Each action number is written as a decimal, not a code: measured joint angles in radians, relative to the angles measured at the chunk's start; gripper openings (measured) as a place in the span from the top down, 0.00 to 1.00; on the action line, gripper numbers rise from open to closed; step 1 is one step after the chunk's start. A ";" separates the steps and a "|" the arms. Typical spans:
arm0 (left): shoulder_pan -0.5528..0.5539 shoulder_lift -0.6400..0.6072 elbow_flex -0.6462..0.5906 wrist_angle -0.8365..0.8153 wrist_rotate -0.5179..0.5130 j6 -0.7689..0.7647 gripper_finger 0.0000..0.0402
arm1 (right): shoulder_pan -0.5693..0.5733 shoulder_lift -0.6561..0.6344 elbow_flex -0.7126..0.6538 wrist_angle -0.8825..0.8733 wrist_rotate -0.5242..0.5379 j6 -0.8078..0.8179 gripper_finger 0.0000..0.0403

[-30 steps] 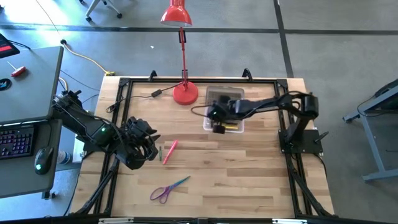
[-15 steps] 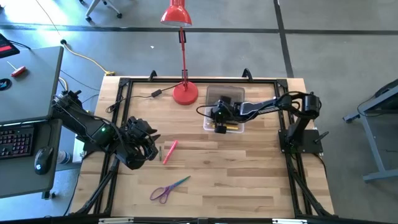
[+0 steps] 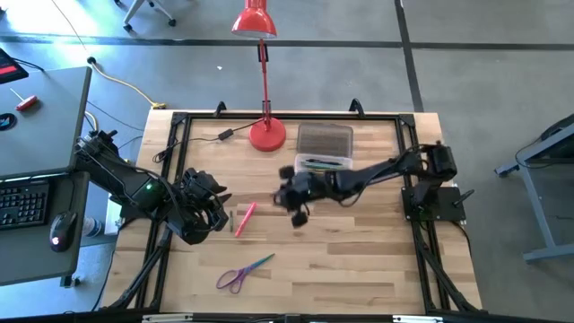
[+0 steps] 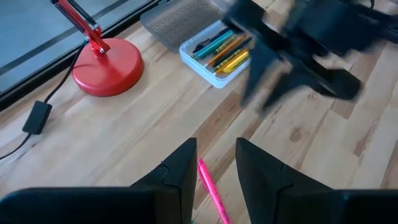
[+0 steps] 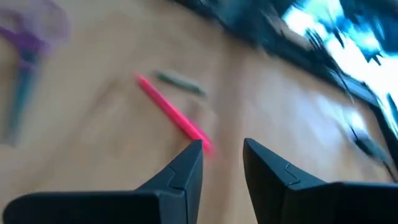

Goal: Pick & place school supplies into a supply box
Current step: Put the pink pen into the black supply box

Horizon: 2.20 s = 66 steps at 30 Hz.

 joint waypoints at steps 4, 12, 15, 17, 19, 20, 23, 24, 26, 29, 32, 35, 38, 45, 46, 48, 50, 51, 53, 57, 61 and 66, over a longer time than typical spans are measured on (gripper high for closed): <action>0.000 0.000 0.000 -0.001 0.004 0.000 0.65 | 0.034 0.070 0.002 0.173 -0.078 -0.054 0.77; 0.000 -0.003 0.000 0.002 -0.005 0.002 0.65 | -0.002 0.275 0.178 0.137 -0.213 -0.007 0.77; 0.000 -0.003 0.000 0.002 -0.006 0.002 0.65 | -0.012 0.362 0.311 0.031 -0.242 -0.020 0.77; 0.000 -0.003 0.000 0.002 -0.005 0.002 0.65 | -0.020 0.416 0.395 -0.064 -0.264 -0.034 0.77; 0.000 -0.003 0.000 0.003 0.006 0.003 0.65 | -0.033 0.462 0.462 -0.114 -0.304 -0.043 0.77; 0.000 -0.003 0.000 0.002 0.010 0.004 0.65 | -0.040 0.482 0.490 -0.130 -0.327 -0.052 0.77; 0.000 -0.003 0.000 -0.003 0.012 0.004 0.65 | -0.056 0.534 0.549 -0.144 -0.354 -0.061 0.77; 0.000 -0.003 0.000 -0.003 0.012 0.004 0.65 | -0.060 0.550 0.564 -0.146 -0.354 -0.061 0.77; 0.000 -0.003 0.000 -0.004 0.014 0.008 0.65 | -0.068 0.569 0.580 -0.153 -0.356 -0.064 0.77; 0.000 -0.003 0.000 -0.005 0.019 0.009 0.65 | -0.078 0.583 0.581 -0.168 -0.370 -0.078 0.77; 0.000 -0.003 0.000 -0.007 0.019 0.009 0.65 | -0.092 0.586 0.562 -0.166 -0.414 -0.101 0.77; 0.000 -0.003 0.000 -0.015 0.019 0.010 0.65 | -0.101 0.584 0.537 -0.159 -0.435 -0.110 0.77; 0.000 -0.003 0.000 -0.021 0.019 0.008 0.65 | -0.106 0.582 0.518 -0.163 -0.424 -0.131 0.77; 0.000 -0.003 0.000 -0.023 0.018 0.007 0.65 | -0.103 0.578 0.474 -0.162 -0.271 -0.154 0.84; 0.000 -0.003 0.000 -0.023 0.018 0.004 0.65 | -0.101 0.577 0.468 -0.162 -0.247 -0.158 0.86; 0.000 -0.003 0.000 -0.023 0.018 0.000 0.65 | -0.098 0.576 0.461 -0.169 -0.223 -0.156 0.89; 0.000 -0.003 0.000 -0.023 0.019 0.000 0.65 | -0.101 0.577 0.462 -0.182 -0.233 -0.129 0.92; 0.000 -0.003 0.000 -0.023 0.019 0.000 0.65 | -0.102 0.578 0.462 -0.188 -0.241 -0.108 0.94; 0.000 -0.003 0.000 -0.023 0.019 0.000 0.65 | -0.102 0.579 0.461 -0.188 -0.265 -0.073 0.96; 0.000 -0.003 0.000 -0.022 0.018 0.000 0.65 | -0.078 0.560 0.459 -0.203 -0.258 -0.009 0.96; 0.000 -0.003 0.000 -0.022 0.030 -0.002 0.65 | -0.046 0.481 0.450 -0.313 -0.193 0.042 0.96; 0.000 -0.003 0.000 -0.025 0.063 -0.025 0.65 | -0.001 0.315 0.449 -0.543 0.036 0.043 0.96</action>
